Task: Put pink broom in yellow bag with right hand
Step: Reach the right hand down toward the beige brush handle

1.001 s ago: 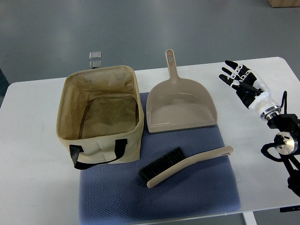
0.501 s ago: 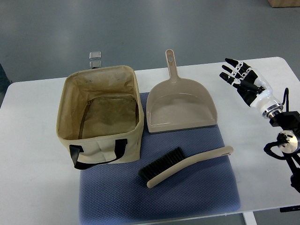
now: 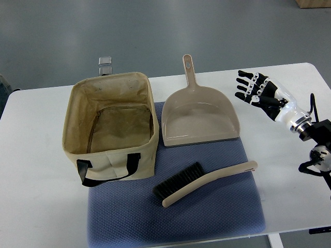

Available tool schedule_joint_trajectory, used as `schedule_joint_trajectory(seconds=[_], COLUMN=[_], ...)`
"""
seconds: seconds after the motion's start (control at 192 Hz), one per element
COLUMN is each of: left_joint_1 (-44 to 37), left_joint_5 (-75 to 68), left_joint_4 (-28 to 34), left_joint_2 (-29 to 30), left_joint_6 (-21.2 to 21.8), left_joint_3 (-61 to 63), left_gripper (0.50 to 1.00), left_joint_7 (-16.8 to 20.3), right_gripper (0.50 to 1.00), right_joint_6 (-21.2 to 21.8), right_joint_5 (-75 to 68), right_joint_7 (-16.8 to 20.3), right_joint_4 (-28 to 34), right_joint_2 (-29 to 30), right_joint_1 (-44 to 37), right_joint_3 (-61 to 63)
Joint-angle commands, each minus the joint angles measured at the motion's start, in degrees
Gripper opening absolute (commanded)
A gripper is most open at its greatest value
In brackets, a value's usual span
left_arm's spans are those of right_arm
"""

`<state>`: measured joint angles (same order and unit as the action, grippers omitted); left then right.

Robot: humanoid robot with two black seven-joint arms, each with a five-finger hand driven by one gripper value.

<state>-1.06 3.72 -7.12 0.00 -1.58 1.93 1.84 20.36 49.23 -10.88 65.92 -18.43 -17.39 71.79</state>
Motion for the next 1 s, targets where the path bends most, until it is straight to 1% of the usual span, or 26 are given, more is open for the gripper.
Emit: schedule_joint_trajectory(seconds=[0.0,0.063,0.177,0.402,0.553,0.678,0.782,0.897,0.996], left_joint_1=[0.0,0.0,0.0,0.0,0.0,0.0,0.0,0.0,0.0], left_joint_5=[0.1,0.0,0.0,0.0,0.1,0.0,0.0,0.0,0.0], left_joint_4=[0.0,0.0,0.0,0.0,0.0,0.0,0.0,0.0,0.0], left_joint_2=[0.0,0.0,0.0,0.0,0.0,0.0,0.0,0.0,0.0], left_joint_6=[0.0,0.0,0.0,0.0,0.0,0.0,0.0,0.0,0.0], left_joint_3=[0.0,0.0,0.0,0.0,0.0,0.0,0.0,0.0,0.0], left_gripper=[1.000,1.000,1.000,1.000,1.000,1.000,1.000,1.000,1.000], left_joint_7=[0.1,0.0,0.0,0.0,0.0,0.0,0.0,0.0,0.0], right_gripper=[0.915,0.915,0.915,0.915,0.915,0.915,0.915,0.915,0.911], right_joint_6=[0.5,0.5,0.5,0.4,0.0,0.4,0.6,0.6,-0.8], right_joint_5=[2.4,3.9,9.6,23.4,26.4,26.8,27.6,31.7,35.5], right_joint_7=[-4.1,-6.2,-8.6,-12.1,-12.4,-12.4,-12.2,-12.2,-12.1], right_joint_4=[0.3,1.0,3.3,7.9,9.6,9.8,11.1,13.2,14.6], right_joint_2=[-5.5,-9.3,-14.3,-18.0,-19.4,-19.5,-19.5,-20.2,-21.9], right_joint_1=[-2.2,-4.2,-6.8,-9.6,-12.7,-14.9,-15.0,-14.5,-14.8], right_joint_3=[-7.6,-13.4,-21.2,-27.3,-32.2,-33.5,-33.5,-33.9,-36.9])
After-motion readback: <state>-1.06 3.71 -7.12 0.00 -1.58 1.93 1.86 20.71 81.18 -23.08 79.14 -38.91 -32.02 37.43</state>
